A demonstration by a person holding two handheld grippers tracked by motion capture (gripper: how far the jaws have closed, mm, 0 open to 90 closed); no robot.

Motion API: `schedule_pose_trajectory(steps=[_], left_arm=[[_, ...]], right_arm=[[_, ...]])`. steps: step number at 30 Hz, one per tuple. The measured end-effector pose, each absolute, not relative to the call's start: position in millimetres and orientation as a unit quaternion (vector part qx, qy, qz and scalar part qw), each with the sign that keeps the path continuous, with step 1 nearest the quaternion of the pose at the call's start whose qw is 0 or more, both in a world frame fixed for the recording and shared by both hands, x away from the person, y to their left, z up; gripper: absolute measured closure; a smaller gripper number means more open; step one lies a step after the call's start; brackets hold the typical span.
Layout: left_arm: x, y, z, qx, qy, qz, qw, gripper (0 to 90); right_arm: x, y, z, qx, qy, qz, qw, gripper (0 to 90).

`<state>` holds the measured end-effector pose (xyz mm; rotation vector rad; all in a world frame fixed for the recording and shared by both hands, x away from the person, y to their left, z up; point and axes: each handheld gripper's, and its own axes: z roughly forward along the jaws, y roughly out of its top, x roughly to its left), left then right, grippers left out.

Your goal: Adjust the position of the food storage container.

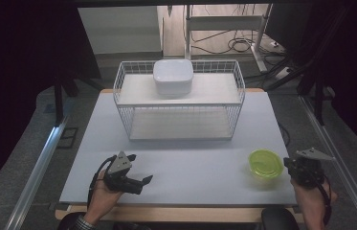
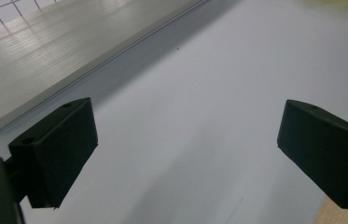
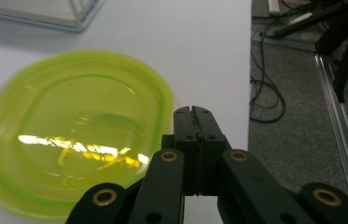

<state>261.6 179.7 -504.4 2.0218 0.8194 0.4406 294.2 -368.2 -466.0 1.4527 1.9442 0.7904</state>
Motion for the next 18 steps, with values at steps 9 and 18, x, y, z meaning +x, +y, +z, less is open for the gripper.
schedule_pose_trajectory(steps=[9,18], left_arm=[[262,178,-506,0.818,0.329,0.173,0.439,4.8],[262,176,-506,0.819,0.327,0.171,0.439,5.0]], right_arm=[[301,-364,-476,0.553,0.730,0.301,0.265,89.6],[301,-340,-478,0.546,0.739,0.318,0.234,89.2]])
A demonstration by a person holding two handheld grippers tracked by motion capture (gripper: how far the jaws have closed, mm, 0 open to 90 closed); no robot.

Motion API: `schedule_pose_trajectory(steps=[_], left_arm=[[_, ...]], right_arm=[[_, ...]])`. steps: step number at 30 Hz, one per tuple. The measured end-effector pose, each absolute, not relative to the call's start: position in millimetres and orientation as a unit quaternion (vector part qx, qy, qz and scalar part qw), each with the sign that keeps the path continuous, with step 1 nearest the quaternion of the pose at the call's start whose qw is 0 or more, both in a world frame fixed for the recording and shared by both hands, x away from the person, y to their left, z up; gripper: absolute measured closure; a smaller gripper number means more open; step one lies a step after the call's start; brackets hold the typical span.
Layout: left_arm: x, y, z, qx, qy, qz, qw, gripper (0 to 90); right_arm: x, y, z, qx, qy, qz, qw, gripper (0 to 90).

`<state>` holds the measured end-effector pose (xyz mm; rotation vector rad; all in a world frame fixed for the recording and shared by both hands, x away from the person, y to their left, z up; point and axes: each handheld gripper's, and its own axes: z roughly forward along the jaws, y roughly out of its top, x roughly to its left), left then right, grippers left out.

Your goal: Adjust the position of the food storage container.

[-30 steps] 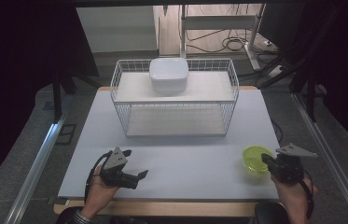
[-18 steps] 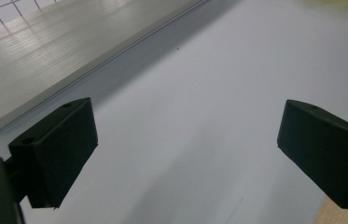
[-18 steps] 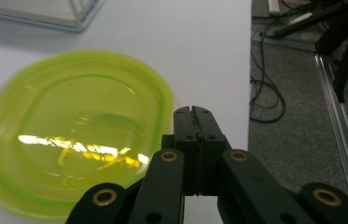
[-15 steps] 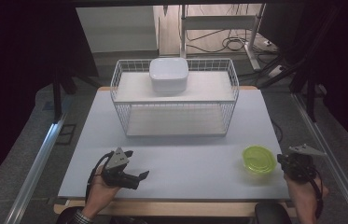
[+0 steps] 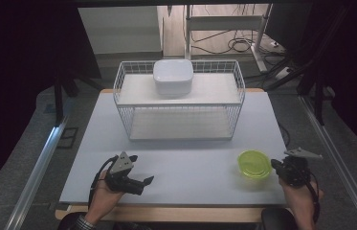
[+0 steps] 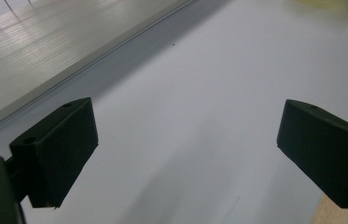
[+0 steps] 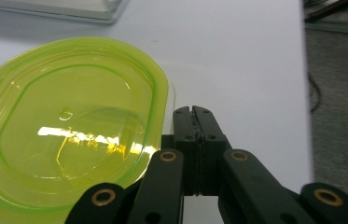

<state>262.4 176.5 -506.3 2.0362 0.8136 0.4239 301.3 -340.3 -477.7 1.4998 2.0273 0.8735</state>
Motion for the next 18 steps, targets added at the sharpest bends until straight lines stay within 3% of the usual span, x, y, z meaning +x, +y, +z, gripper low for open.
schedule_pose_trajectory(steps=[11,15,18], left_arm=[[262,174,-506,0.821,0.323,0.168,0.439,5.0],[261,174,-505,0.820,0.322,0.171,0.441,5.1],[260,175,-505,0.819,0.322,0.172,0.442,5.2]], right_arm=[[296,-300,-481,0.516,0.763,0.341,0.189,88.7],[292,-296,-475,0.499,0.770,0.328,0.227,88.6],[289,-302,-475,0.506,0.769,0.317,0.229,89.2]])
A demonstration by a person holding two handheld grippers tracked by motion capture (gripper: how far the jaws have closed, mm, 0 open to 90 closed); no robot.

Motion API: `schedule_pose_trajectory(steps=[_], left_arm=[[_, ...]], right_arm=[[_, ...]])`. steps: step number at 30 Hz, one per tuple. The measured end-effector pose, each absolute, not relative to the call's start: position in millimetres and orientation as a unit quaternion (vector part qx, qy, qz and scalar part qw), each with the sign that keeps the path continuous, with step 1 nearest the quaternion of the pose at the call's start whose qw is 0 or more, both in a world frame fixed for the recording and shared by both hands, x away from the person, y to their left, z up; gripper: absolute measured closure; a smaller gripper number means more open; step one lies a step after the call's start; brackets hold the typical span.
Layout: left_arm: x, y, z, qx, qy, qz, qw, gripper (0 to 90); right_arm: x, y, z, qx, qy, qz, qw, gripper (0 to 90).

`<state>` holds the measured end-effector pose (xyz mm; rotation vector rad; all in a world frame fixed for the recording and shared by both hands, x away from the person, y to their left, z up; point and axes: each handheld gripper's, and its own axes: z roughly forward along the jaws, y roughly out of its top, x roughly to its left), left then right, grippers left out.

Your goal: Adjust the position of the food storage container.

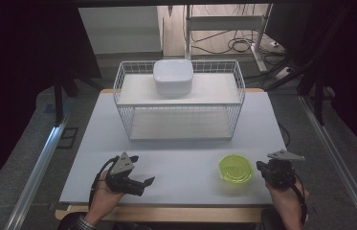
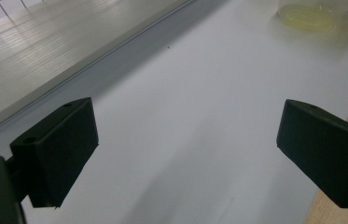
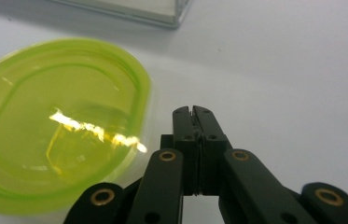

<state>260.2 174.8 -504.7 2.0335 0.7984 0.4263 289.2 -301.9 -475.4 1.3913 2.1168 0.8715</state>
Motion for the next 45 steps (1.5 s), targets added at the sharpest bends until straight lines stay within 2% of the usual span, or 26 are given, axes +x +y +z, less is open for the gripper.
schedule_pose_trajectory(steps=[10,26,45], left_arm=[[259,172,-505,0.821,0.318,0.172,0.441,5.2],[258,166,-506,0.829,0.305,0.166,0.439,5.2],[262,167,-511,0.837,0.312,0.157,0.422,4.9]], right_arm=[[281,-290,-491,0.492,0.800,0.299,0.169,88.7],[292,-255,-498,0.454,0.824,0.320,0.111,88.7],[329,-179,-504,0.385,0.853,0.351,0.042,88.6]])
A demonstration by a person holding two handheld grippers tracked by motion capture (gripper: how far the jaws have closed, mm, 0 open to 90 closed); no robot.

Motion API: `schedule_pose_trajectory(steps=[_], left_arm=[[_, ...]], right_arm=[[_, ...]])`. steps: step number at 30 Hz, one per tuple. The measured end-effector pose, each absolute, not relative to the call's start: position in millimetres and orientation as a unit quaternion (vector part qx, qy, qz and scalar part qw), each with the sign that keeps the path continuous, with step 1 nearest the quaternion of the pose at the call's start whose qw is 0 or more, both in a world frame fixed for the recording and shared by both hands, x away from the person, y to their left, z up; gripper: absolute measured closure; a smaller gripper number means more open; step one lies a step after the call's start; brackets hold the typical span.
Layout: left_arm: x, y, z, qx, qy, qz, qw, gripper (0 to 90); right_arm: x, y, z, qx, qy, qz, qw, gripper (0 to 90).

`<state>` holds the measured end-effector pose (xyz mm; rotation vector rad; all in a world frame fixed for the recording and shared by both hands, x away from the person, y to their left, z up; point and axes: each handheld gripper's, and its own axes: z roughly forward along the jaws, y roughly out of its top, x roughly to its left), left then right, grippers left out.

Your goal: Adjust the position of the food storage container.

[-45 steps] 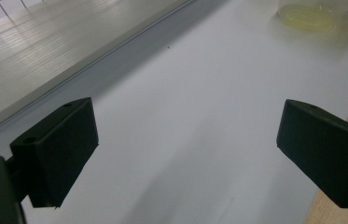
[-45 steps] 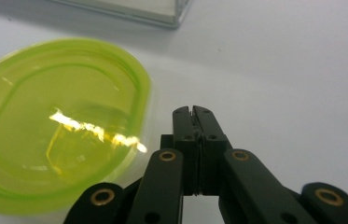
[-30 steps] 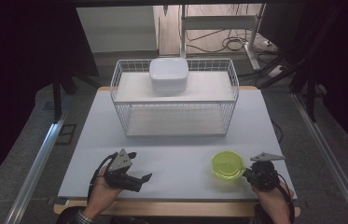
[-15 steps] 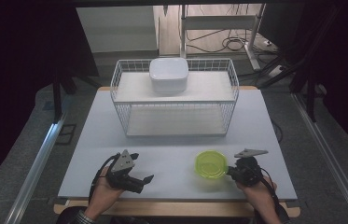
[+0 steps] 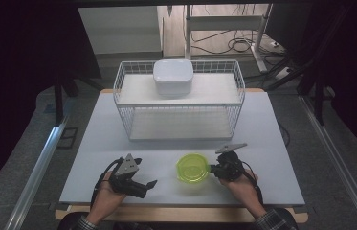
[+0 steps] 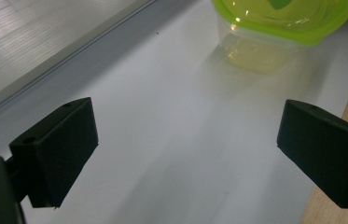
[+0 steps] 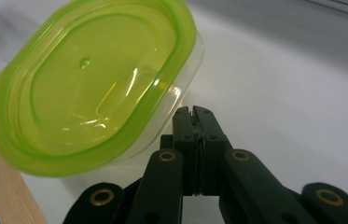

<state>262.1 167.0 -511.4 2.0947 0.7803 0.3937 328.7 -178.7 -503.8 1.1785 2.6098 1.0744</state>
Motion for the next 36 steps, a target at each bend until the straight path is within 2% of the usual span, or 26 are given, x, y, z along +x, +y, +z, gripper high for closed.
schedule_pose_trajectory(steps=[8,13,21,26,36], left_arm=[[263,169,-512,0.837,0.313,0.157,0.420,5.0],[263,169,-513,0.838,0.314,0.155,0.419,5.0],[263,169,-514,0.840,0.314,0.155,0.415,5.0],[263,170,-513,0.839,0.320,0.155,0.413,5.5],[259,177,-511,0.834,0.326,0.161,0.414,5.5]], right_arm=[[348,-150,-506,0.363,0.861,0.356,0.028,88.7],[351,-148,-506,0.358,0.866,0.344,0.059,88.3],[346,-159,-500,0.359,0.861,0.351,0.074,86.4],[342,-166,-497,0.351,0.863,0.351,0.092,80.4],[336,-183,-483,0.353,0.849,0.374,0.119,60.2]])
